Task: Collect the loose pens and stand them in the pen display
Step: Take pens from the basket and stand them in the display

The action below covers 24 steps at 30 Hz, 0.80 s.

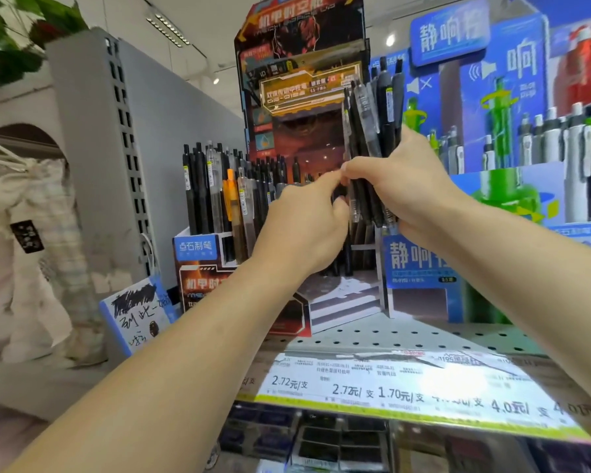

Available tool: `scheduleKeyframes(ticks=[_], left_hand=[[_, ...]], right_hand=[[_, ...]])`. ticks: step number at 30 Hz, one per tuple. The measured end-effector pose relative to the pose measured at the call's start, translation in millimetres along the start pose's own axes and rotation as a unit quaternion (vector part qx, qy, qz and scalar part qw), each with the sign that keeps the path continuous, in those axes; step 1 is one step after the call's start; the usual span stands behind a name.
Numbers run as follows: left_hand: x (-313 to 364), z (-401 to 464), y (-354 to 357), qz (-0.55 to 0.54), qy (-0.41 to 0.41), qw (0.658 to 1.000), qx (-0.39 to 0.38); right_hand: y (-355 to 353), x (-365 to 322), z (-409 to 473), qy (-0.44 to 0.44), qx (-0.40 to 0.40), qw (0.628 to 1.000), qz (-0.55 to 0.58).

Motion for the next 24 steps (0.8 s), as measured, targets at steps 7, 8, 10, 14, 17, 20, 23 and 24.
scheduleKeyframes(ticks=[7,8,10,14,17,20,23,24], left_hand=[[-1.1,3.7,3.2,-0.001,-0.037,0.993,-0.112],[-1.5,3.2,2.6,-0.009,-0.042,0.993,-0.108],[-2.5,1.4,2.0,-0.057,-0.057,0.992,-0.093],[-6.5,3.8,-7.2,-0.257,-0.098,0.961,0.019],[-9.6,1.9,-13.0,-0.373,-0.106,0.919,0.078],[-10.7,0.3,-17.8,-0.383,-0.088,0.915,0.092],[-12.0,-0.5,-19.0,-0.371,-0.079,0.919,0.103],[-11.5,-1.2,-18.5,-0.376,-0.077,0.917,0.105]], right_hand=[[0.7,0.3,-3.0,0.011,-0.022,0.999,0.029],[0.8,0.2,-3.5,0.01,-0.024,0.999,0.03],[0.2,0.9,-3.2,0.009,-0.026,0.999,0.018],[0.4,0.2,-1.4,0.006,-0.045,0.999,-0.015],[2.6,-1.3,-3.2,-0.008,-0.099,0.995,-0.022],[7.2,-4.2,-5.7,-0.034,-0.154,0.986,-0.061],[9.5,-4.9,-6.8,-0.044,-0.175,0.979,-0.095],[9.5,-4.5,-7.4,-0.049,-0.168,0.979,-0.104]])
Point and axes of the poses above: each hand's wrist, its own z-axis towards the middle knuckle, its own y-axis out of the palm, x = y × z, the point moved 3 cm from there along z, towards the middle knuckle, and after that the axes turned 1 degree about -x, right-handed, at the moved point
